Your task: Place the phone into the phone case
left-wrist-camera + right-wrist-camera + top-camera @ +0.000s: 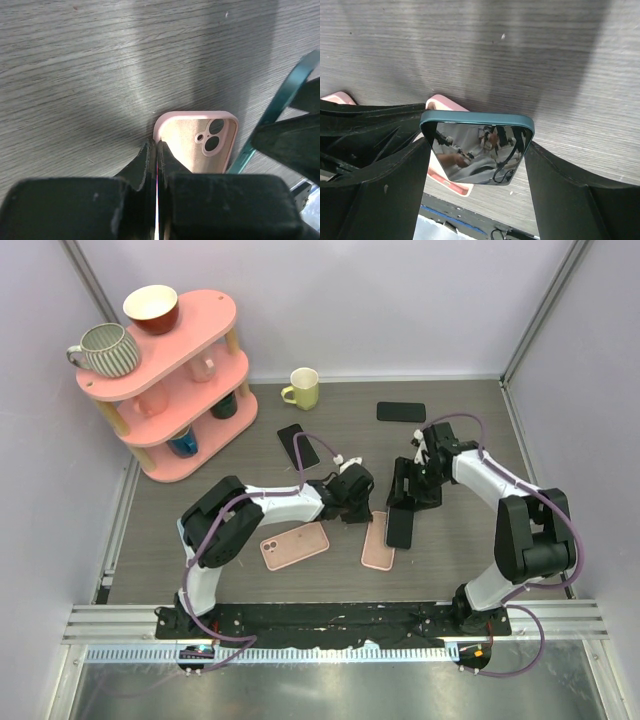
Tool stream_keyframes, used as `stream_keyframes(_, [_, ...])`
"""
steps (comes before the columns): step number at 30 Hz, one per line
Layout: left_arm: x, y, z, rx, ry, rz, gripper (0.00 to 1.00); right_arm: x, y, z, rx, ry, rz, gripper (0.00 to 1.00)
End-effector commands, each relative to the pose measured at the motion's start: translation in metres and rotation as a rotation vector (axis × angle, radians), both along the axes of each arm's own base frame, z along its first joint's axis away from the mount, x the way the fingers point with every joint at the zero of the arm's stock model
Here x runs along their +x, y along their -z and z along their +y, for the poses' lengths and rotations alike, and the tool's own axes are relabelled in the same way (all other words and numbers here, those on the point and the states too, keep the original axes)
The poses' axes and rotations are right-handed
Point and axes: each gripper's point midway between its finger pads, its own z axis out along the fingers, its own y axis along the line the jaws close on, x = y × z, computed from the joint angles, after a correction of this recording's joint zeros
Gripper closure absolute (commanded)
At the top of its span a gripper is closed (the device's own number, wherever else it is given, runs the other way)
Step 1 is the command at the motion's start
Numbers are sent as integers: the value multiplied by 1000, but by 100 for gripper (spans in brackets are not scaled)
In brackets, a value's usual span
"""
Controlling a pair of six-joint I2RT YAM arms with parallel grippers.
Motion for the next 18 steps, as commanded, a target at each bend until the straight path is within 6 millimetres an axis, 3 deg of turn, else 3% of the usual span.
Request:
stream_keyframes(1, [-8, 3, -15, -70, 10, 54, 100, -7, -8, 21, 79, 31, -6, 77])
stream_keyframes(12, [-11, 6, -3, -88, -143, 135, 100, 0, -15, 46, 192, 184, -69, 78])
stream_keyframes(18, [-1, 0, 7, -78, -245, 117, 100, -1, -9, 48, 179, 223, -66, 79])
